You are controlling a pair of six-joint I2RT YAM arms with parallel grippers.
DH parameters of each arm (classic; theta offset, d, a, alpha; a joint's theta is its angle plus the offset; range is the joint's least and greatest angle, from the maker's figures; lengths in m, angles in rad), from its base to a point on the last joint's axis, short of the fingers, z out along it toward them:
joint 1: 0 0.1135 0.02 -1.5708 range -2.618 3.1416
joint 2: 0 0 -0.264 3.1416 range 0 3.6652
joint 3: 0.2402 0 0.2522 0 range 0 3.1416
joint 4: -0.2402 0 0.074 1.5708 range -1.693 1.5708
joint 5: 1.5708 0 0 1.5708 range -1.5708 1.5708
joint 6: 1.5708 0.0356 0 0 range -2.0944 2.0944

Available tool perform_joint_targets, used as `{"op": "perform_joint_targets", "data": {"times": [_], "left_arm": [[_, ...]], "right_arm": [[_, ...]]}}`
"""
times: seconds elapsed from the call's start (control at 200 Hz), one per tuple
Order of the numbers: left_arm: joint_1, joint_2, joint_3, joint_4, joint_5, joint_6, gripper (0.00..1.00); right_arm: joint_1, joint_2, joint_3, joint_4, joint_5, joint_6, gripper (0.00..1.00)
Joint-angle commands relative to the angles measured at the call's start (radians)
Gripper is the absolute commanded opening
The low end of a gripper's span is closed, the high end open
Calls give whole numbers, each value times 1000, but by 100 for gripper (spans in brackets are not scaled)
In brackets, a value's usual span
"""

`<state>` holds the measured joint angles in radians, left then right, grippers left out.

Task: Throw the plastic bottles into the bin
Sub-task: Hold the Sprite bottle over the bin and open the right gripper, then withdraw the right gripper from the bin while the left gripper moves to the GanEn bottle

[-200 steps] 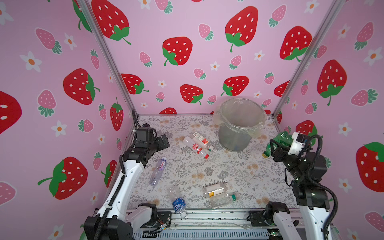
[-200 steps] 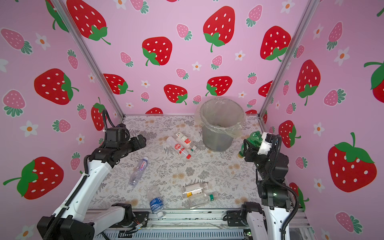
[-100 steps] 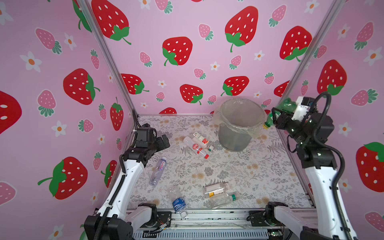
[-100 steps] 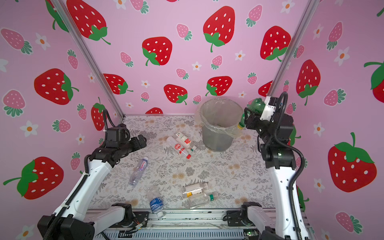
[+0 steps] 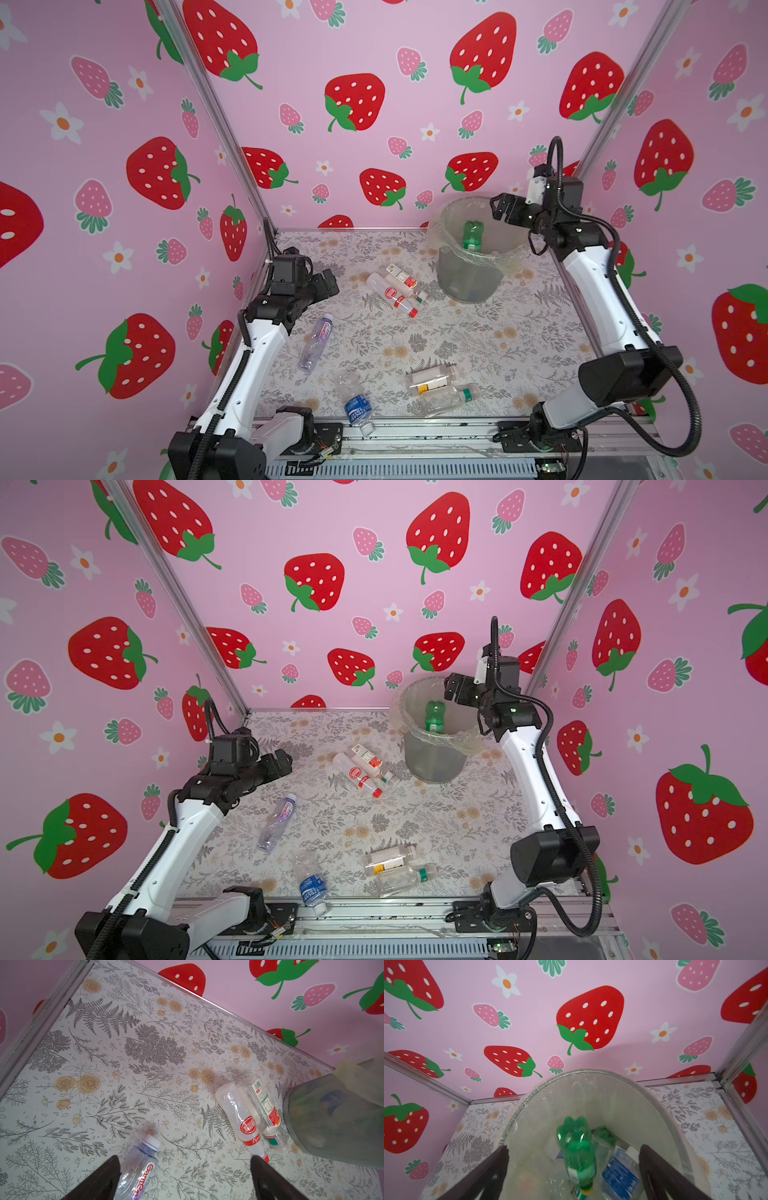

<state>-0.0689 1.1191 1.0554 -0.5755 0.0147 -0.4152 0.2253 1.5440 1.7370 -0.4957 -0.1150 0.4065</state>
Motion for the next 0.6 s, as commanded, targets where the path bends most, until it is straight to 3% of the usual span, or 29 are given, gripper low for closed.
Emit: {"op": "perform_joint_targets", "data": {"times": [0.0,0.17,0.36,0.595], "left_arm": [[6,-19,-9,4,-15,1,99],[6,-24,-17,10,-4,-2,99],[5,-27,-39,16,12,-28,99],[-2,-39,-101,2,69,-121,99]], "right_arm": [[4,-151,-54,8,47,-21,99],[3,-298,-254,44,43,-37,99],[3,-495,-532,213,-1,-34,99],[3,-552,-606,185,-118,-87,99]]}}
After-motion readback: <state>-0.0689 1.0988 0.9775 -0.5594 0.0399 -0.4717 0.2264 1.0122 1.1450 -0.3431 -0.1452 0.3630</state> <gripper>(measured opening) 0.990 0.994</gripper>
